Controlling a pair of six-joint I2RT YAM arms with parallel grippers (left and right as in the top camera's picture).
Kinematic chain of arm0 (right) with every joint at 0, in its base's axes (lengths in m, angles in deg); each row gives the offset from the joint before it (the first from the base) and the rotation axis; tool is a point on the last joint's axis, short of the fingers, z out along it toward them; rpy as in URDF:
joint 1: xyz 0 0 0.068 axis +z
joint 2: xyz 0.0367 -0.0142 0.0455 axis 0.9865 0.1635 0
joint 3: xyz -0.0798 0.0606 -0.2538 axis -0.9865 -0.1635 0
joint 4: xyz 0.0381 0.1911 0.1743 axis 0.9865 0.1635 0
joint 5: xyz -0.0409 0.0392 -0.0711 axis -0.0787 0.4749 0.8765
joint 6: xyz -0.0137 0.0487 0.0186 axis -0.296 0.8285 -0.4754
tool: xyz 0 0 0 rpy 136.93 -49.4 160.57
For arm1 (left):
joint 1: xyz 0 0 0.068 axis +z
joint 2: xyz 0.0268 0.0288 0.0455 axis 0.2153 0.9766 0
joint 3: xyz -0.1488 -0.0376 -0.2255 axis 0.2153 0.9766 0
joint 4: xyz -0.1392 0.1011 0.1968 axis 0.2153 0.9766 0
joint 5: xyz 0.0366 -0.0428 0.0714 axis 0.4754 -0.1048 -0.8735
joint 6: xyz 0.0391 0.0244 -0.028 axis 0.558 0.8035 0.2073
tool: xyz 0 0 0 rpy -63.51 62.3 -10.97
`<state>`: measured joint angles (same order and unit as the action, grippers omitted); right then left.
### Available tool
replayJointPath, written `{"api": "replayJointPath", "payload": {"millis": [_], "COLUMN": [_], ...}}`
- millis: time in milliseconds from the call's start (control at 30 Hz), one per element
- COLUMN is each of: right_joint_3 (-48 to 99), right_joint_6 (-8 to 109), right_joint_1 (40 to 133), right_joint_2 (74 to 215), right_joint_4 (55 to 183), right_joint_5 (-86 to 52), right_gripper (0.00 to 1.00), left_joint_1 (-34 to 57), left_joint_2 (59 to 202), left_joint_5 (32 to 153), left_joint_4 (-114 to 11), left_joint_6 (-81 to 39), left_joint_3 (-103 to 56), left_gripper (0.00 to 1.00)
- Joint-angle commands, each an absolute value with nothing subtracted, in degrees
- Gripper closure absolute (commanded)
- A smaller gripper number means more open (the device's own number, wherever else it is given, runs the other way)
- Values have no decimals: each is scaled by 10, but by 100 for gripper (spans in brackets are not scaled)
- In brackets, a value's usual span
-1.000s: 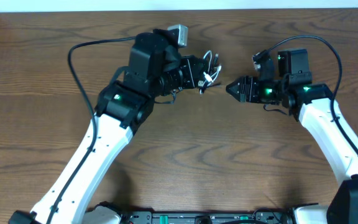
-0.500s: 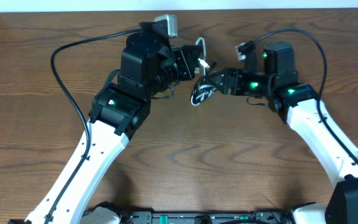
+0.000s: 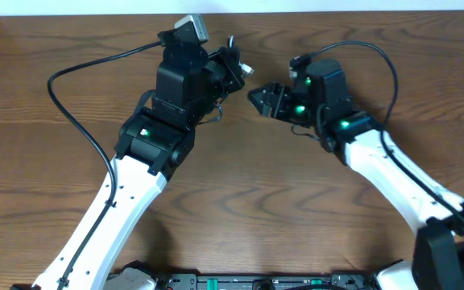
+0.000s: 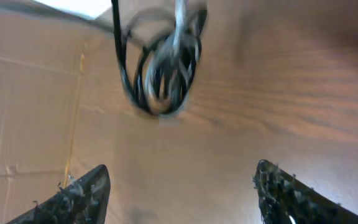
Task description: Untangle cables
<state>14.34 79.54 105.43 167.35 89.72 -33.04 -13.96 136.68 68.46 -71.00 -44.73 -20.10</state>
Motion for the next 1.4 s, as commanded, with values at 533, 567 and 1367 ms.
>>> {"api": "replayJointPath", "payload": {"millis": [533,567,1367], "right_joint_3": [152,152,152], "right_joint_6": [825,833,664], "right_joint_1": [1088,1088,1062], "right_joint_2": [1783,1783,1753], "right_joint_4": [770,785,792], "right_joint_5": [-344,-331,-524], "right_gripper": [71,80,56], "left_joint_1": [-139,-139,-99], "left_joint_2": [1358,1358,1332], "left_joint_5": [671,671,671], "left_joint_4": [-715,-716,-730], "left_joint_6": [-454,-454,-454], "left_joint_3": [-205,-205,-205], "left_gripper": [93,92,93]}}
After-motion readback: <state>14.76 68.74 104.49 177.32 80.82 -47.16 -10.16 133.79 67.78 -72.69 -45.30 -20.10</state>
